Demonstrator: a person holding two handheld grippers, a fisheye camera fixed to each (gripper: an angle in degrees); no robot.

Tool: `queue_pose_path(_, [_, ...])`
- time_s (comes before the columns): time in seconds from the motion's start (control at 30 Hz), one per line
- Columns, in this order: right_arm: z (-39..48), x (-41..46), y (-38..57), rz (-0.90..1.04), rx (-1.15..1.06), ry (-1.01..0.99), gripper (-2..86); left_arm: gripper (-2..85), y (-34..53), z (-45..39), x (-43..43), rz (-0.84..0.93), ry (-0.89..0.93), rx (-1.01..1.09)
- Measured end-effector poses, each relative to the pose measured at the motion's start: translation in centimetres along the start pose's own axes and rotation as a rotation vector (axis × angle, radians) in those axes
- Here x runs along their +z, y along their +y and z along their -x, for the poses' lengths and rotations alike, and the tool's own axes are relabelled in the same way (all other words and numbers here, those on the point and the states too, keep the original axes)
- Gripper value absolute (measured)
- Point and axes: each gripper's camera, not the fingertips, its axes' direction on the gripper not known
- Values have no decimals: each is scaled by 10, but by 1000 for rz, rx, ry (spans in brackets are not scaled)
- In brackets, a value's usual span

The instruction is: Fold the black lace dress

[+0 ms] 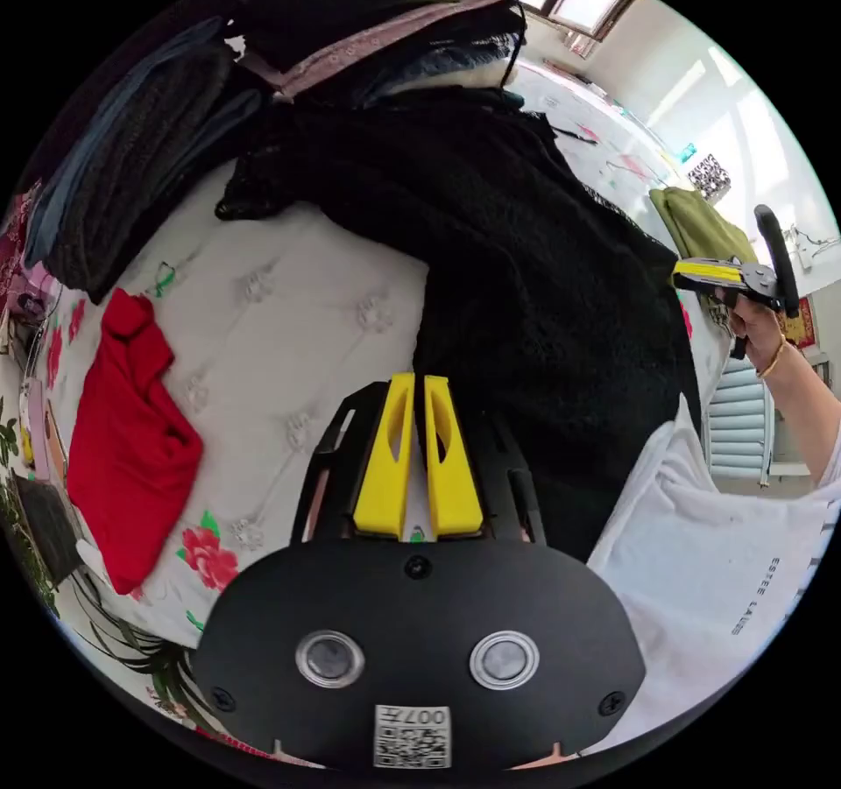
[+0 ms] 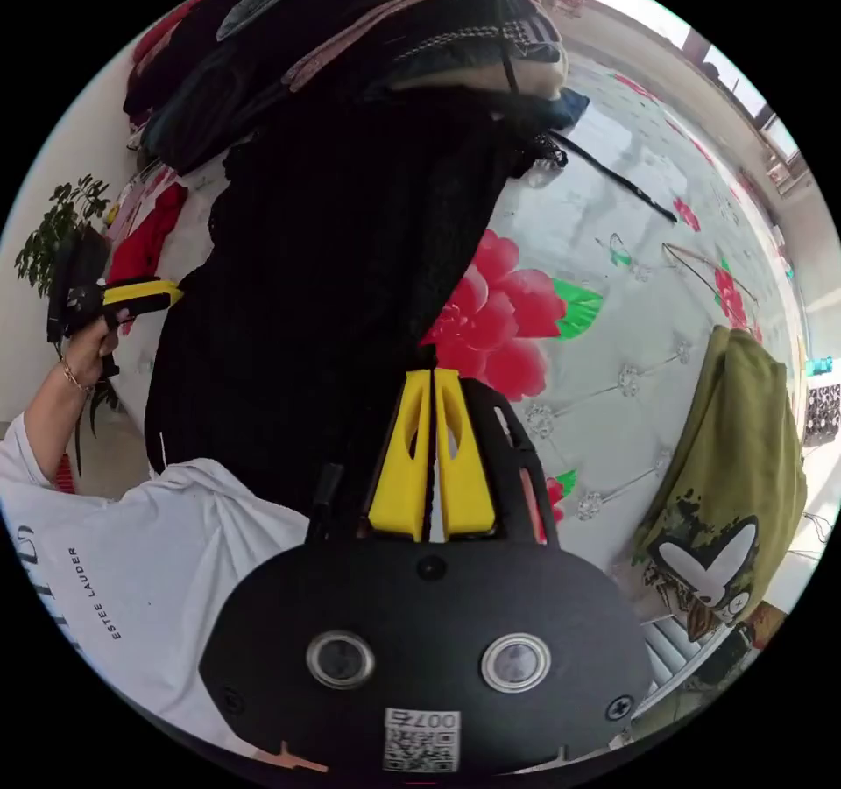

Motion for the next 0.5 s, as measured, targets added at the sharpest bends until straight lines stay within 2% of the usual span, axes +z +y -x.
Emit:
queue_pose_path(0.13, [-19, -46, -28, -195, 130, -20, 21, 50, -24, 37, -53, -136, -28, -281])
queue_pose_path(0.27, [-33, -63, -2, -239, 133, -118, 42, 59, 28, 26, -82, -221, -68, -311])
queue_pose_path(0.43, [-41, -40, 103, -157, 60, -161, 71, 75, 158, -14, -65, -84, -82, -303])
queue_pose_path(0.5, [-43, -15, 158, -43, 52, -121, 81, 89, 194, -23, -54, -12, -48, -335])
